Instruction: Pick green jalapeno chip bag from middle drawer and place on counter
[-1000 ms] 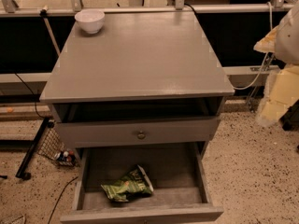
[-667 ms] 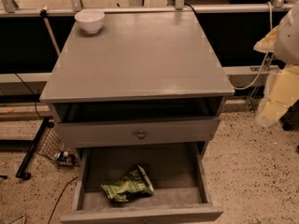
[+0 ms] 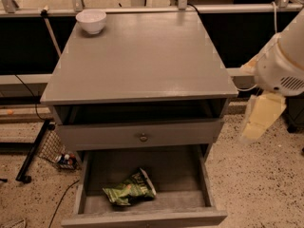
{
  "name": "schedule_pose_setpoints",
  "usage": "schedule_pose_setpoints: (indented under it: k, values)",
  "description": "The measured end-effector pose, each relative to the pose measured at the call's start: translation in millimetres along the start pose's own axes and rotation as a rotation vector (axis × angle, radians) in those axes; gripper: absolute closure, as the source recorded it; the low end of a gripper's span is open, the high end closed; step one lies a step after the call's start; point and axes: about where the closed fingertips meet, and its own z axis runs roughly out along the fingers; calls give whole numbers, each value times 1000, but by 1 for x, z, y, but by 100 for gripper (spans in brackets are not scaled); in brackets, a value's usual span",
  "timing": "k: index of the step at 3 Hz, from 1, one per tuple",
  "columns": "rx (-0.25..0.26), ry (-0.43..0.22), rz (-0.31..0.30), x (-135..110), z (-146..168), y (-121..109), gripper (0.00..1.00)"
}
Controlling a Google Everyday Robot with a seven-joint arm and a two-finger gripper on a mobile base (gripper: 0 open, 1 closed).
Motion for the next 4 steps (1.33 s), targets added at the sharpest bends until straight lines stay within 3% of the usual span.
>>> schedule_pose_setpoints:
  k: [1, 3, 4]
  values:
    - [-73, -79, 4, -6, 43, 10, 0]
    - [-68, -111, 9, -3, 61, 15, 0]
    - [-78, -186, 19, 3, 112, 25, 0]
